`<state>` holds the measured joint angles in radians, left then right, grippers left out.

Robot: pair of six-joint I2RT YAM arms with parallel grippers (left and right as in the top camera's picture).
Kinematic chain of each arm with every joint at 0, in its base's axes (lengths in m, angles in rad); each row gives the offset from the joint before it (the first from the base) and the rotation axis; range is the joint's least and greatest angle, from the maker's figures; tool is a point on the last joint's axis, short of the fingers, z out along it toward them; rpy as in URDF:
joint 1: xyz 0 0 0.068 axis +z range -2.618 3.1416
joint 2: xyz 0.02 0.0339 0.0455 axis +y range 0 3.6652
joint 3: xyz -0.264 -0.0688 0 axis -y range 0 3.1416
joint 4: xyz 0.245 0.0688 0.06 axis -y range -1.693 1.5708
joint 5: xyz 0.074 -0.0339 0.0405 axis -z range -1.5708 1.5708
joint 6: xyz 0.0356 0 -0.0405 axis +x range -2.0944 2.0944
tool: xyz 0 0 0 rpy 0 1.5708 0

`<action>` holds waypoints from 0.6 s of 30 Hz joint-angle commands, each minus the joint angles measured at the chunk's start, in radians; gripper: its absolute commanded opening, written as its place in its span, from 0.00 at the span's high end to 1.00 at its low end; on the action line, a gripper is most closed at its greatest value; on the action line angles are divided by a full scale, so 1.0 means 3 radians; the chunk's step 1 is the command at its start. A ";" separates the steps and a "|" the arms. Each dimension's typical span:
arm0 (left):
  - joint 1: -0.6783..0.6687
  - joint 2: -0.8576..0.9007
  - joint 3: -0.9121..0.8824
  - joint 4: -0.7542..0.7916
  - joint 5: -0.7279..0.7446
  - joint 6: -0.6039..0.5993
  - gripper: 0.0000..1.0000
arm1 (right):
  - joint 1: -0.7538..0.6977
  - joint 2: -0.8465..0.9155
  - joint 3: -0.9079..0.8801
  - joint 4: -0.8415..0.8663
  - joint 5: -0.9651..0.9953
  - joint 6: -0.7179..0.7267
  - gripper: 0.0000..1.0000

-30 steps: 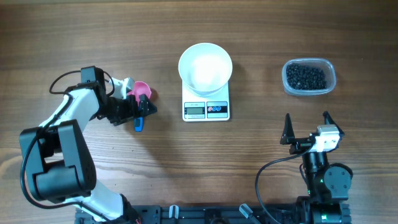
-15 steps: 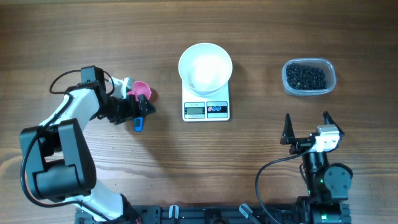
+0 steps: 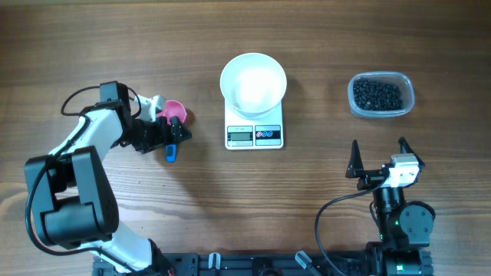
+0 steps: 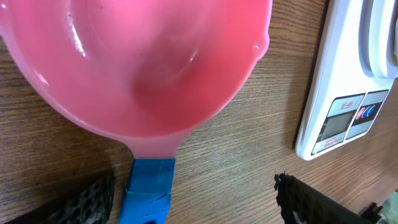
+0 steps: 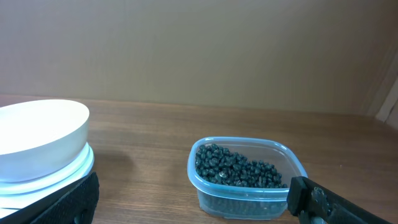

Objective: Scoop item into bowl and weigh 150g on scale
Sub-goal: 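Close the left gripper on the blue handle of the scoop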

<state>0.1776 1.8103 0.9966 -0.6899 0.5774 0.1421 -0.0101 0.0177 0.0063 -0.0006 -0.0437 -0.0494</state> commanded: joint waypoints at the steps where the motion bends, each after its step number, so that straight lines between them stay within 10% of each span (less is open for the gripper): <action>1: -0.0013 0.0127 -0.0057 0.0010 -0.0079 0.0053 0.11 | -0.0014 0.0001 -0.0004 0.0008 0.0023 -0.0008 0.00; 18: -0.0013 0.0127 -0.0057 0.0036 -0.0079 0.0053 0.07 | -0.0014 0.0001 -0.0004 0.0009 0.0023 -0.0008 0.00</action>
<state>0.1776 1.8103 0.9966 -0.6872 0.5854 0.1417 -0.0101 0.0177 0.0063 -0.0006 -0.0437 -0.0494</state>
